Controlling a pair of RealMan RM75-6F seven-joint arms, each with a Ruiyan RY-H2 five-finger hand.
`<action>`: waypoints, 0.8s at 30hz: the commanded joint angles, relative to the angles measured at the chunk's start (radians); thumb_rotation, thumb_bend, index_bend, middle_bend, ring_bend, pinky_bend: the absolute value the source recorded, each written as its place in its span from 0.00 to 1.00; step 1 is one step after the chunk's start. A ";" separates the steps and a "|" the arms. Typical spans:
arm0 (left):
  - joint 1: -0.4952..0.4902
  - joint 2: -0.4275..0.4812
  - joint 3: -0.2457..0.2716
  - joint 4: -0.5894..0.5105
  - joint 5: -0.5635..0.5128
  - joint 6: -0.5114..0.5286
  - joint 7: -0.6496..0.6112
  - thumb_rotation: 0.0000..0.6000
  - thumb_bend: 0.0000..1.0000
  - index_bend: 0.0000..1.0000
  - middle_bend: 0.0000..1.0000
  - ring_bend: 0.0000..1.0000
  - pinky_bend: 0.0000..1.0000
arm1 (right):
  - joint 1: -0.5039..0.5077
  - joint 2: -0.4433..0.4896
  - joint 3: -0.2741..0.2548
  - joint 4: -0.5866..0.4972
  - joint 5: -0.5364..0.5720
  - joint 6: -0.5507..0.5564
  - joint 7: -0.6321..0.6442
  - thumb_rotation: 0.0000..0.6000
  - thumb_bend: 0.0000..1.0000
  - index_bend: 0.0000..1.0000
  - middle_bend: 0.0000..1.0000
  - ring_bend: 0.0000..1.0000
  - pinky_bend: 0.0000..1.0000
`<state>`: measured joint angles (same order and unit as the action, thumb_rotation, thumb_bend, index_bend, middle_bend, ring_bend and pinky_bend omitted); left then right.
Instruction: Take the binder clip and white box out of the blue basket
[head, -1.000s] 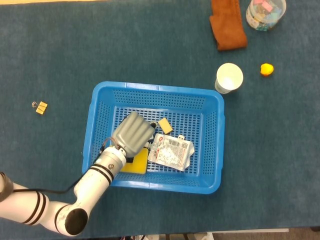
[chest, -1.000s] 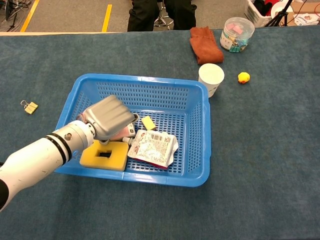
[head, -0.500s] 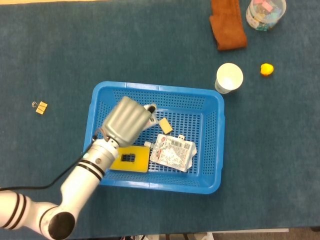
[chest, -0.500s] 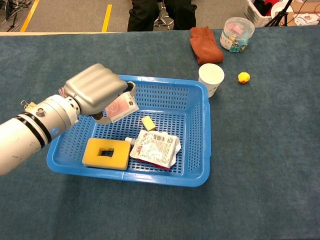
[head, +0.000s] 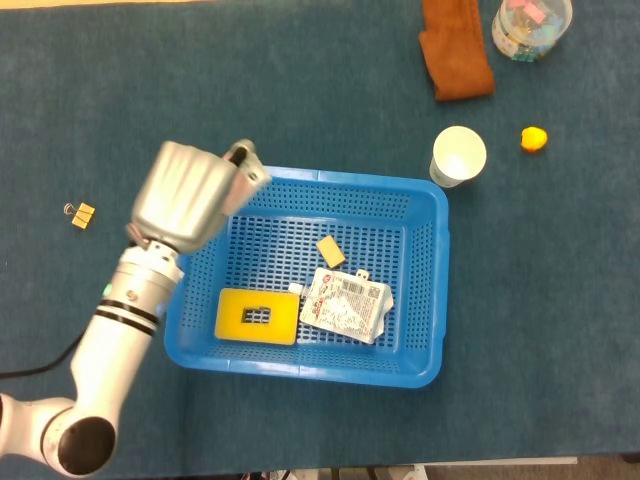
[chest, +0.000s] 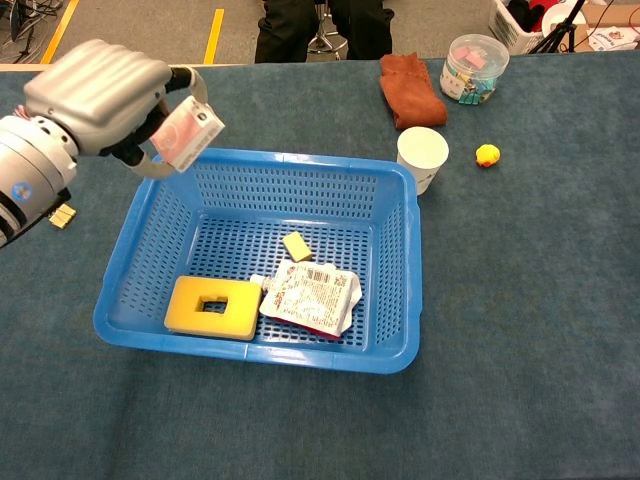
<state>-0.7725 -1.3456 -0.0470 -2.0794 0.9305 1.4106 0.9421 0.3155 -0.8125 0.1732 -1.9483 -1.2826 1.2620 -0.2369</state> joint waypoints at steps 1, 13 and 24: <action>0.014 0.035 -0.014 0.011 -0.023 0.010 -0.002 1.00 0.16 0.47 0.84 0.78 0.88 | 0.000 0.000 0.000 -0.001 0.001 0.000 0.000 1.00 0.26 0.35 0.28 0.11 0.13; 0.040 0.126 0.052 0.030 -0.151 -0.042 0.087 1.00 0.16 0.45 0.82 0.78 0.88 | 0.009 -0.001 0.001 -0.008 0.010 -0.005 -0.017 1.00 0.26 0.35 0.28 0.11 0.13; 0.043 0.133 0.053 0.042 -0.270 -0.061 0.099 1.00 0.16 0.18 0.72 0.68 0.86 | 0.013 -0.009 -0.003 -0.009 0.025 -0.010 -0.033 1.00 0.26 0.35 0.28 0.11 0.13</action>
<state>-0.7344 -1.2141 0.0064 -2.0410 0.6565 1.3512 1.0555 0.3290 -0.8215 0.1707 -1.9572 -1.2579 1.2513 -0.2696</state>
